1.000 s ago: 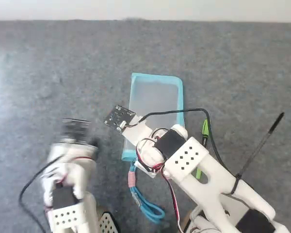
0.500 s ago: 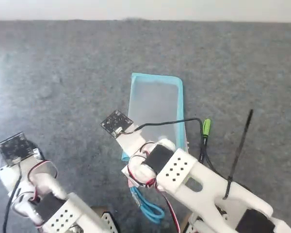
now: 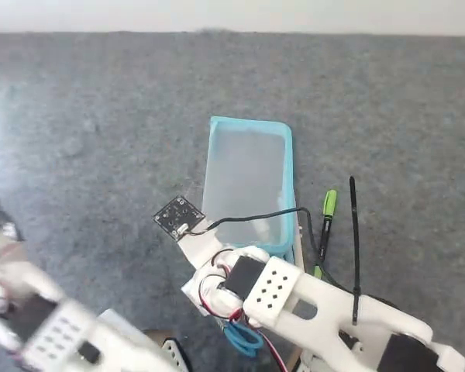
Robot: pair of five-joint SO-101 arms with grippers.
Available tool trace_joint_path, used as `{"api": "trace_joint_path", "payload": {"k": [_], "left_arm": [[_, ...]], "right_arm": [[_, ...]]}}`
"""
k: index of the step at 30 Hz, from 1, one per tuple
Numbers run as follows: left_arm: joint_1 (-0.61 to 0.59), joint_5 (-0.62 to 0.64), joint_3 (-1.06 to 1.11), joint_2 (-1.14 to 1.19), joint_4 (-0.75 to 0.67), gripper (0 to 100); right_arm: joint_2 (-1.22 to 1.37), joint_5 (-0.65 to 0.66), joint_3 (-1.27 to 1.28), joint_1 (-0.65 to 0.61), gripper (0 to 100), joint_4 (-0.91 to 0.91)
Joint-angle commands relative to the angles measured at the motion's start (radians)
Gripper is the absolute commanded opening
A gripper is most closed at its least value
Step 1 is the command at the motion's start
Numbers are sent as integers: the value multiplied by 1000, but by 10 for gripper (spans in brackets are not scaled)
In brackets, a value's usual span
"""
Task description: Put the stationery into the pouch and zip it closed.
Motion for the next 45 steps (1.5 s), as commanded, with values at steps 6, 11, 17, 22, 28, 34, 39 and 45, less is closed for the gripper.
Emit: {"api": "trace_joint_path", "payload": {"k": [6, 11, 17, 22, 28, 34, 39, 45], "left_arm": [[-5, -15, -429, 701, 117, 265], [54, -15, -472, 735, 180, 265], [77, -11, -467, 695, 181, 265], [77, -11, -466, 681, 181, 265], [77, -11, -466, 684, 181, 265], [77, -11, -466, 683, 181, 265], [78, -11, -460, 689, 181, 265], [130, -17, -395, 681, 175, 265]], "right_arm": [[-7, -89, -3, -7, 223, -24], [-5, -95, 64, -22, 221, -148], [-5, -157, 104, -50, 221, -193], [73, -163, 106, -48, 222, -211], [216, -158, 78, -41, 221, -268], [228, -155, 78, 24, 184, -271], [228, 2, 78, 47, 29, -277], [216, 117, 77, 64, 6, -249]]}}
